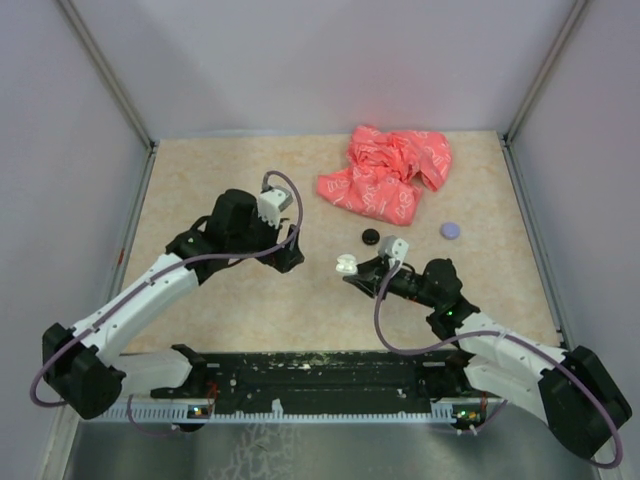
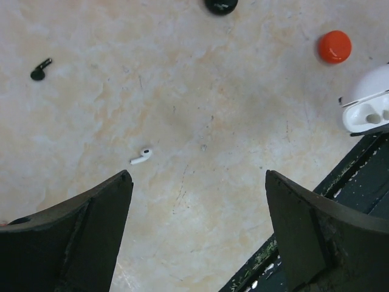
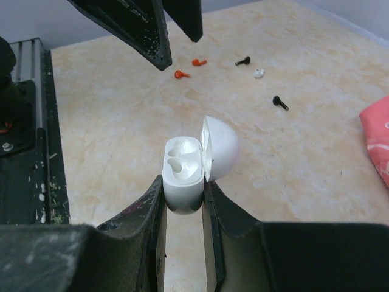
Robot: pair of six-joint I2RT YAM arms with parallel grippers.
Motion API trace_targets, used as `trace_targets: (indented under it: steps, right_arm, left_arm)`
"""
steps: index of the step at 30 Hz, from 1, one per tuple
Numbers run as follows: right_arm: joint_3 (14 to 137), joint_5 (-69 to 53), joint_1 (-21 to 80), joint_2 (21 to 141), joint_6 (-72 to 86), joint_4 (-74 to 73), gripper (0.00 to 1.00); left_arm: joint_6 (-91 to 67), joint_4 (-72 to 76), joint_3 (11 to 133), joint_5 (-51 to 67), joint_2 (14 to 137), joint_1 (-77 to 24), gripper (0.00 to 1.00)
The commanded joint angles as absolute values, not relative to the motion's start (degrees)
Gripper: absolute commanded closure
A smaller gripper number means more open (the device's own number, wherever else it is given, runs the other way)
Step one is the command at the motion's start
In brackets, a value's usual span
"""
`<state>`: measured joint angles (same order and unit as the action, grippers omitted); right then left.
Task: Insert the wireless bluetooth earbuds into the charging case
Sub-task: Pick up the earbud from the center of the board.
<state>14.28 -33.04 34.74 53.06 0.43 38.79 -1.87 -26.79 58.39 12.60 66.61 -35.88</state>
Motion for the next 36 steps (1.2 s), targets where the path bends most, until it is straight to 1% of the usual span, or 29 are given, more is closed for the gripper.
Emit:
trace_targets:
  steps: [1,11,19,24,26,36]
  right_arm:
    - [12.98,-26.90,34.94,50.54,-0.11,45.10,1.00]
    - [9.44,-22.39,34.89,49.35,0.96,49.22,1.00]
    - [9.05,-21.20,34.89,49.92,0.97,49.87,1.00]
    - [9.12,-21.01,34.87,50.18,0.87,49.84,1.00]
    - [9.22,-21.01,34.89,50.19,0.88,49.67,1.00]
    - [9.40,-21.05,34.89,50.53,0.80,49.31,1.00]
  left_arm:
    - [-9.15,-27.68,56.92,7.49,69.80,-35.94,0.07]
    - [-12.91,-28.43,58.87,-2.69,81.62,-38.53,0.12]
    - [-13.60,-30.28,63.23,-9.74,91.24,-41.08,0.30]
    - [-13.54,-31.57,64.80,-11.39,95.11,-41.44,0.34]
    - [-13.45,-31.59,65.02,-11.34,96.27,-41.48,0.39]
    - [-12.80,-30.62,66.22,-12.10,100.42,-41.57,0.52]
